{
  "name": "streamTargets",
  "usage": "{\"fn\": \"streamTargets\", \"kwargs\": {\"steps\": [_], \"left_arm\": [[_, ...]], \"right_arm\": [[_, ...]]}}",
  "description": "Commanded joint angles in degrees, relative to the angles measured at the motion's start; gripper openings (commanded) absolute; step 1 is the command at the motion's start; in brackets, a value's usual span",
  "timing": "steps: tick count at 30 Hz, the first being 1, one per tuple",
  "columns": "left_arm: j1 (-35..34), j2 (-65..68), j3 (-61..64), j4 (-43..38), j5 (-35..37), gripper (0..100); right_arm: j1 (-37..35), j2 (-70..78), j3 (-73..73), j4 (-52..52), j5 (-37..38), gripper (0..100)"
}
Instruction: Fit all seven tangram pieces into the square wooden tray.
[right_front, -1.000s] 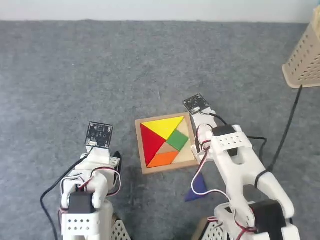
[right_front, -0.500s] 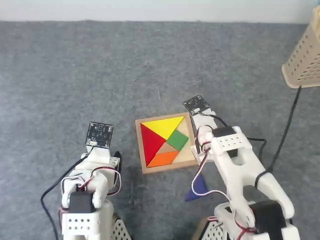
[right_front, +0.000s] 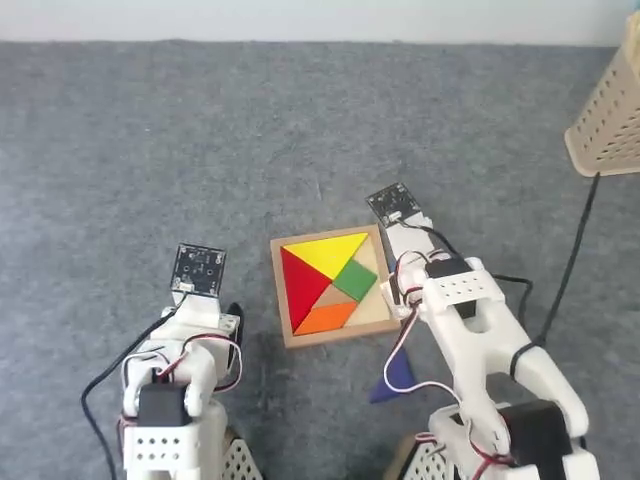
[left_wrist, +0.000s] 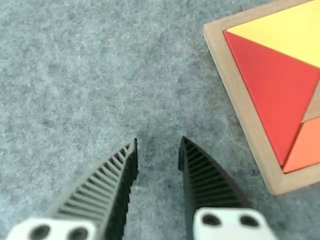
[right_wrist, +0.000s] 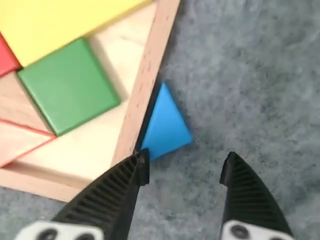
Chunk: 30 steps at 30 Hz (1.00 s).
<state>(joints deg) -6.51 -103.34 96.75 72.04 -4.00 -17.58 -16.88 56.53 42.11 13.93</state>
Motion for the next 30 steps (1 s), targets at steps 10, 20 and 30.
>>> {"fn": "streamTargets", "kwargs": {"steps": [10,20,30], "left_arm": [[0.00,-0.88,-0.22,0.26,0.44,13],[0.00,-0.88,-0.22,0.26,0.44,13],[0.00,-0.88,-0.22,0.26,0.44,13]], "right_arm": [[-1.01,-9.98,-0.18,-2.59,-3.78,23.5],[-2.42,3.30,-0.53,-6.99,-3.69,23.5],[0.48,5.41,-3.78,-2.33,-4.13,15.2]]}}
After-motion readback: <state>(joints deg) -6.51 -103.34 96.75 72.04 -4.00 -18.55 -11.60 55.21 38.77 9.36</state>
